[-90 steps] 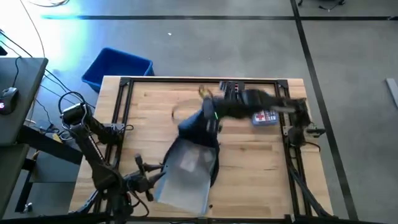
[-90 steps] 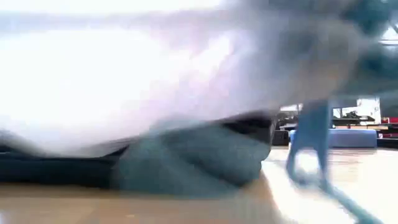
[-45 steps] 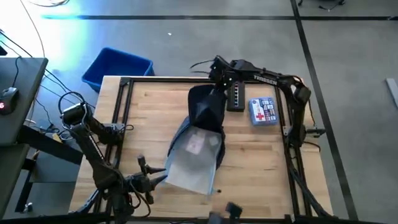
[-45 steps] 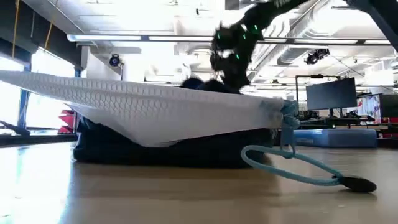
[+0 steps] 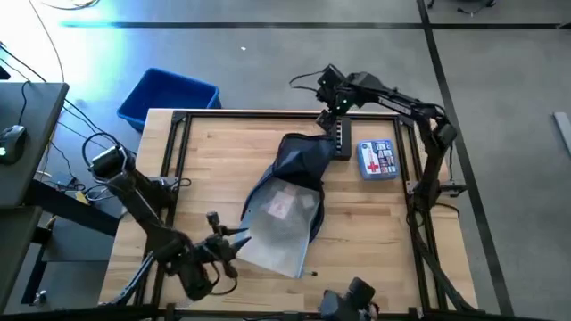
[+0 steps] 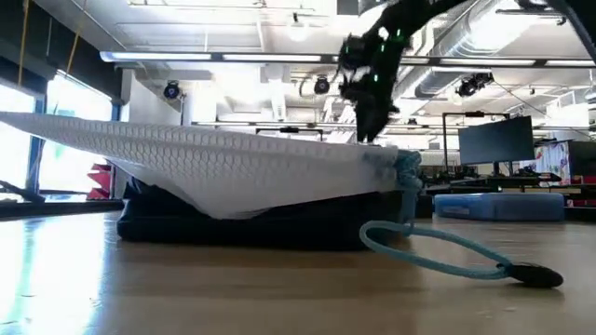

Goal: Unpack backpack
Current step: Put the white zip bag into the backpack

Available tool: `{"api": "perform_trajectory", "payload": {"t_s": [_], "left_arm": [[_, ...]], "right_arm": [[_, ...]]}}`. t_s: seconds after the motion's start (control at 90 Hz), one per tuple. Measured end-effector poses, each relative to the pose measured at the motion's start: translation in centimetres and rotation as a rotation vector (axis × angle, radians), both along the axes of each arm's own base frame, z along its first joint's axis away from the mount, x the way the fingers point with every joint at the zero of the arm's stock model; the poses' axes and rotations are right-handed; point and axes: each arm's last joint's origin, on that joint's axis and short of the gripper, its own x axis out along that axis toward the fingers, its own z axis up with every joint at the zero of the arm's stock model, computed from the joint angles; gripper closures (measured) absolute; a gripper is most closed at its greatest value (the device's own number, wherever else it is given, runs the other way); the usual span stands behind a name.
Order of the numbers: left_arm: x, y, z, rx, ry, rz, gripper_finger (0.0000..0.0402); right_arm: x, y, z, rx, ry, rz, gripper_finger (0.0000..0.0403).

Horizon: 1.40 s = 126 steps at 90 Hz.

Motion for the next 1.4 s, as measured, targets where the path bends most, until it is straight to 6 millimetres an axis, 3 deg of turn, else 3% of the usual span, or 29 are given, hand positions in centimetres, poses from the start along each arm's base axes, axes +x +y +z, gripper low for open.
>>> {"api": "perform_trajectory", "payload": {"t_s": [0.156,0.267,0.489,0.644,0.789,0.889,1.022,1.211,1.4], "left_arm": [[1.2,2.4,-1.5,-0.021,0.041,0.085,0.0303],[1.4,4.2,-3.0,-0.013,0.058,0.158,0.0303],[1.9,8.5,-5.1,-0.067,0.117,0.311,0.0302],[3.4,10.6,-6.2,-0.162,0.208,0.282,0.0294],[5.5,11.1,-5.2,-0.204,0.185,0.136,0.0277],[6.5,12.2,-4.6,-0.13,0.174,0.115,0.0265],[7.3,15.4,-5.3,-0.173,0.226,0.194,0.0252],[7.9,18.6,-7.5,-0.332,0.239,0.37,0.0243],[8.5,19.5,-9.1,-0.297,0.273,0.408,0.0263]], "right_arm": [[-0.7,4.7,3.9,-0.068,-0.053,0.102,0.0187],[-1.0,9.7,4.5,-0.031,-0.115,0.263,0.019],[-0.9,20.5,0.3,0.004,-0.297,0.508,0.0192],[-1.2,25.9,-2.8,-0.011,-0.395,0.518,0.0192],[-1.9,30.0,-4.8,-0.066,-0.459,0.538,0.0192],[-2.6,31.9,-5.8,-0.12,-0.516,0.54,0.0192],[-3.4,33.6,-7.3,-0.123,-0.574,0.553,0.0192],[-4.1,34.0,-8.8,-0.1,-0.595,0.543,0.0192],[-4.0,34.1,-9.0,-0.08,-0.604,0.551,0.0192]]}}
